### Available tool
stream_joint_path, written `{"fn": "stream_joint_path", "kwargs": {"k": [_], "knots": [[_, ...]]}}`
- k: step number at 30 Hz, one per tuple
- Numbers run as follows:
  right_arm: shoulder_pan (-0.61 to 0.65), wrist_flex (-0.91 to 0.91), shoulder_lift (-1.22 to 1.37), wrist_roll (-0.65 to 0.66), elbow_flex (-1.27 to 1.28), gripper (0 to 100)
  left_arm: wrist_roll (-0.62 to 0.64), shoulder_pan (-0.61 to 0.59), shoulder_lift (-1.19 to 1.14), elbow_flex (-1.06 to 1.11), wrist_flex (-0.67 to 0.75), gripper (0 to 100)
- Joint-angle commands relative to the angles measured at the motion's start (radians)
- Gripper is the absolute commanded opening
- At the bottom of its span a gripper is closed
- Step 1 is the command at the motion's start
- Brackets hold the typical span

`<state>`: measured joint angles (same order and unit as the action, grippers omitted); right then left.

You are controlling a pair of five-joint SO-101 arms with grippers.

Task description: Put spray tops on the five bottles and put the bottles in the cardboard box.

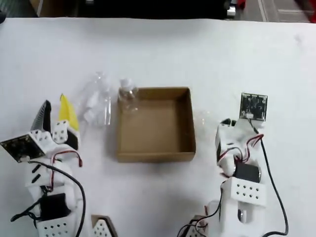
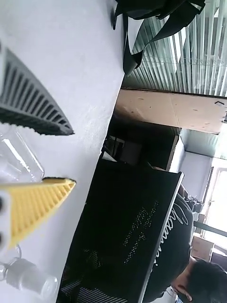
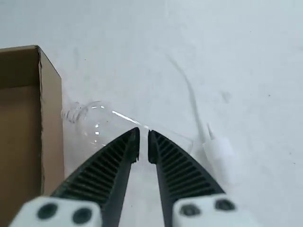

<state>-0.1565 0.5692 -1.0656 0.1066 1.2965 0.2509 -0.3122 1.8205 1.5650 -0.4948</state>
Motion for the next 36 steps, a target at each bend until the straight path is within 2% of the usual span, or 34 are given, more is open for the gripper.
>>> {"fn": "stream_joint_path", "kwargs": {"k": [1, 6, 11, 24, 31, 36], "knots": [[-0.015, -0.016, -0.024, -0.009, -0.005, 1.5, -0.038, 0.008, 0.007, -0.015, -0.006, 15], [-0.068, -0.022, -0.025, -0.011, -0.006, 1.5, -0.043, 0.008, 0.007, -0.015, -0.006, 15], [-0.107, -0.019, -0.025, -0.083, -0.011, 1.5, -0.043, 0.008, 0.007, -0.012, -0.006, 15], [-0.104, -0.016, -0.025, -0.094, -0.011, 1.5, -0.046, 0.008, 0.007, -0.009, -0.006, 15], [-0.015, -0.013, -0.025, -0.084, -0.008, 1.9, -0.044, 0.007, 0.007, -0.009, -0.008, 15], [0.021, 0.013, -0.018, -0.084, -0.011, 10.1, -0.046, 0.002, 0.007, -0.015, -0.008, 9]]}}
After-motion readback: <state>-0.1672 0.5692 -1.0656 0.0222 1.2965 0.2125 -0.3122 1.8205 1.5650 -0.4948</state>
